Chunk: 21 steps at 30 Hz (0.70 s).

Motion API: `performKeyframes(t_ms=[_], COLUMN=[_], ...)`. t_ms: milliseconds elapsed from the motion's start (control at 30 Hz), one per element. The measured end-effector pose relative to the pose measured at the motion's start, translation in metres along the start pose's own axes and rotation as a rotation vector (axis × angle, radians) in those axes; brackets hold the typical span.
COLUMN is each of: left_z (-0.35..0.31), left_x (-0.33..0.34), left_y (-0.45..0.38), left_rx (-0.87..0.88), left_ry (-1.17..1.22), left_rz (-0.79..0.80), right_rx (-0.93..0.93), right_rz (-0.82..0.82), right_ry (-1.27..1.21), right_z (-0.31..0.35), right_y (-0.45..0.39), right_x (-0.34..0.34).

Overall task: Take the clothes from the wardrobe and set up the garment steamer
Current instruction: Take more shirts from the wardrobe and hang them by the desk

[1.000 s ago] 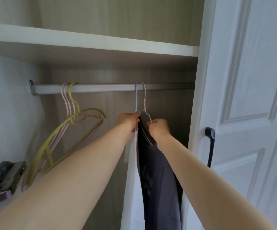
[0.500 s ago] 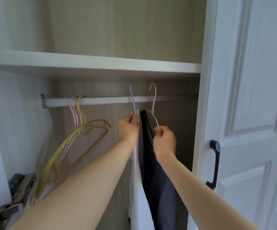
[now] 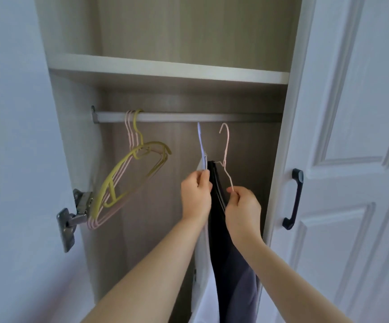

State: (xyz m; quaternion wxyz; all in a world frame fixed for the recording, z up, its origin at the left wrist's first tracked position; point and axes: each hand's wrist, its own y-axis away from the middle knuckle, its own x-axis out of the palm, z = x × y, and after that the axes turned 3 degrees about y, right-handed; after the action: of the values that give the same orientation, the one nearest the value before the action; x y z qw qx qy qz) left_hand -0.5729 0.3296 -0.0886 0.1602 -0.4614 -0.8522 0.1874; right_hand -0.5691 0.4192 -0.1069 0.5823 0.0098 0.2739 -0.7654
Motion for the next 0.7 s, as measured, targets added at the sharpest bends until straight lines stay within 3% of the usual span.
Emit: performKeyframes(t_ms=[100,267,467,700], left_z=[-0.003,-0.02,-0.043,-0.077], left_x=[-0.006,-0.028,-0.057,-0.091], left_y=[0.034,0.105,0.17,0.223], left_rx=[-0.137,-0.194,-0.517,-0.469], left_ry=[0.107,0.114,0.173,0.129], left_rz=[0.012,0.028,0.105,0.174], right_rx=[0.031,0.1,0.145,0.056], right_rz=[0.033,0.085,0.116,0.159], right_ry=[0.016,-0.007,-0.03,0.025], right_z=[-0.005,-0.009,0.001,0.026], right_y=[0.03,0.091,0.162,0.232], right_x=[-0.012,-0.043,-0.093,-0.138])
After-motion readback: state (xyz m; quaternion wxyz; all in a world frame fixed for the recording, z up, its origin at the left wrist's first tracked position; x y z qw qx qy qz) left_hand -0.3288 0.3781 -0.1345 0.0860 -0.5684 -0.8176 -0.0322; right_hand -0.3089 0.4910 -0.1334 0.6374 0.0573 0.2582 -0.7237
